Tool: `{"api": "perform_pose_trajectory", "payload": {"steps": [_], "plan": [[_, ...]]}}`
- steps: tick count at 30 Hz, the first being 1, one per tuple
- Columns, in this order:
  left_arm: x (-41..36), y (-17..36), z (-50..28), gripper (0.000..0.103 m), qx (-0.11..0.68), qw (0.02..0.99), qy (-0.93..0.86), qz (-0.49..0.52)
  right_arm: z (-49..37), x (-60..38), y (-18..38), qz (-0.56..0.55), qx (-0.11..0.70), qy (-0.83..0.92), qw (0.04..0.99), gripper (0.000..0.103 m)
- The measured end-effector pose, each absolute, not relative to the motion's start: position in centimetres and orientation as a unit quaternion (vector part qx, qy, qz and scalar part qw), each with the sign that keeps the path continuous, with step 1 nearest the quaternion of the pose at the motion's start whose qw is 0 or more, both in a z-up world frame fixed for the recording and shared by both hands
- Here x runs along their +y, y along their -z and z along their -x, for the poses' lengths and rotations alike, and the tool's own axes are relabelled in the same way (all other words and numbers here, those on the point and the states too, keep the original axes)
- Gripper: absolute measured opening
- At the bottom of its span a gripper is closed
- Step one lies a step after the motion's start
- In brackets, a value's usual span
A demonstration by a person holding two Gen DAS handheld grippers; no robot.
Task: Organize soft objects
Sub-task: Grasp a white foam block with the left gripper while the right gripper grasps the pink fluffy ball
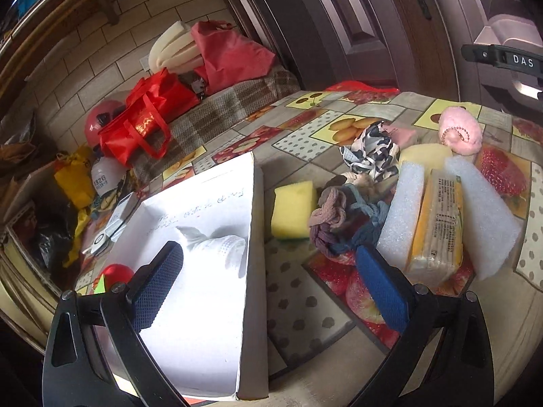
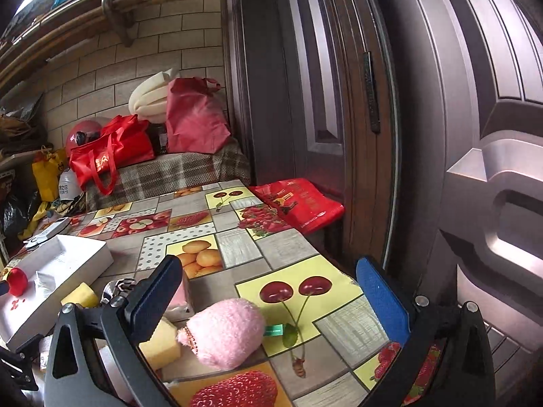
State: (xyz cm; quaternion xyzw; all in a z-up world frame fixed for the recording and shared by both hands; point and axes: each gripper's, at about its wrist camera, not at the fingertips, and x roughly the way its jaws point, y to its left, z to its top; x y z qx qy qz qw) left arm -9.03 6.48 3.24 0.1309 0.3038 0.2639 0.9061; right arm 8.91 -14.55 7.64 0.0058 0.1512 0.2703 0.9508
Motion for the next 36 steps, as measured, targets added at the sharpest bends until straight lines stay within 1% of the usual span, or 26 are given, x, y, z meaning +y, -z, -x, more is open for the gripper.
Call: {"api": "perform_pose_trajectory", "payload": {"steps": [2, 5, 8, 12, 14, 17, 19, 20, 23, 25, 28, 33, 36], "plan": [[6.2, -3.0, 8.6, 0.103, 0.310, 0.906, -0.252, -0.138, -9.8, -15.4, -7.3, -0.027, 0.166, -0.264, 0.950, 0.103], [4.8, -3.1, 9.2, 0.102, 0.290, 0.916, -0.229, -0.158, -10.4, -15.4, -7.0, -0.030, 0.186, -0.262, 0.947, 0.103], [4.0, -3.7, 10.0, 0.102, 0.279, 0.928, -0.202, -0.144, -10.2, -15.4, -7.0, -0.024, 0.184, -0.265, 0.946, 0.103], [3.5, -3.9, 9.5, 0.102, 0.293, 0.936, -0.155, -0.120, -9.9, -15.3, -7.1, -0.015, 0.175, -0.266, 0.948, 0.103], [4.3, -4.3, 9.0, 0.102, 0.298, 0.941, -0.138, -0.081, -10.0, -15.1, -7.0, -0.010, 0.178, -0.267, 0.947, 0.103], [6.3, -4.4, 8.7, 0.102, 0.303, 0.948, -0.085, 0.040, -10.2, -15.1, -7.0, -0.013, 0.180, -0.273, 0.945, 0.103], [7.1, -3.7, 8.1, 0.102, 0.324, 0.938, -0.054, 0.109, -10.5, -15.1, -7.0, -0.017, 0.186, -0.282, 0.941, 0.103], [7.0, -3.4, 7.7, 0.102, 0.335, 0.933, -0.043, 0.126, -10.7, -15.1, -6.9, -0.020, 0.191, -0.291, 0.937, 0.103], [5.6, -3.4, 7.2, 0.102, 0.337, 0.932, -0.021, 0.133, -11.4, -15.1, -6.6, -0.032, 0.214, -0.318, 0.923, 0.103], [4.6, -3.2, 6.4, 0.102, 0.353, 0.927, -0.016, 0.126, -12.0, -14.9, -6.2, -0.032, 0.241, -0.338, 0.909, 0.103], [3.7, -3.2, 5.7, 0.102, 0.360, 0.926, -0.028, 0.109, -12.2, -13.6, -5.7, -0.006, 0.269, -0.369, 0.890, 0.102], [4.4, -2.9, 5.8, 0.098, 0.359, 0.924, -0.040, 0.129, -10.8, -9.8, -4.8, 0.099, 0.284, -0.360, 0.883, 0.102], [5.3, -2.7, 5.9, 0.096, 0.362, 0.920, -0.045, 0.146, -11.2, -8.7, -3.8, 0.128, 0.308, -0.352, 0.875, 0.101]]}}
